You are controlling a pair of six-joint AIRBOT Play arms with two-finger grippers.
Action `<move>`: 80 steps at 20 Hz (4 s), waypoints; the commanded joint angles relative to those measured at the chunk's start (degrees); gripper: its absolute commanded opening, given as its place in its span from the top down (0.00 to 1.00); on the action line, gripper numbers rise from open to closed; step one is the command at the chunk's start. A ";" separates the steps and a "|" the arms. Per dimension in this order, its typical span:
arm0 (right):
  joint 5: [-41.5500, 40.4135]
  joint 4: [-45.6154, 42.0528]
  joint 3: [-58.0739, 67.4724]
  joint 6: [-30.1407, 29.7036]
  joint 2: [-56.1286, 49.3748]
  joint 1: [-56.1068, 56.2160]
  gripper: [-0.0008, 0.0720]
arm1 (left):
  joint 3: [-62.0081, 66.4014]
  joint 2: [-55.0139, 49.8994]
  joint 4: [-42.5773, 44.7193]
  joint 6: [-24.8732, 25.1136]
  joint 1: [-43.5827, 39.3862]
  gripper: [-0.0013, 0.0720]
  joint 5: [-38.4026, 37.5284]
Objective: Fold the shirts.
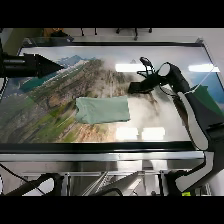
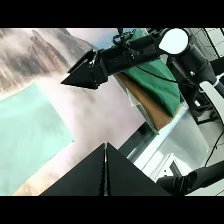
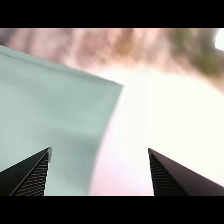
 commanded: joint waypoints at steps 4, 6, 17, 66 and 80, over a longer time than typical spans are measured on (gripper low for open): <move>5.55 11.30 -4.55 -3.80 -8.11 -2.64 0.04 | -0.13 0.39 0.15 0.52 0.15 0.96 -0.96; 5.16 12.92 -4.57 -4.55 -9.25 -1.11 0.04 | -0.15 0.39 0.17 0.61 0.15 0.96 -1.22; 0.33 19.87 -2.93 -9.29 -11.15 6.75 0.97 | -0.15 0.39 0.17 1.95 0.15 0.96 -1.46; 25.27 3.91 -0.90 20.83 19.41 -54.05 0.96 | 0.02 0.42 0.02 3.48 0.04 0.97 -2.60; 0.98 -5.55 -46.31 17.94 51.36 1.29 0.96 | -55.78 32.50 6.64 4.33 -16.04 0.97 10.54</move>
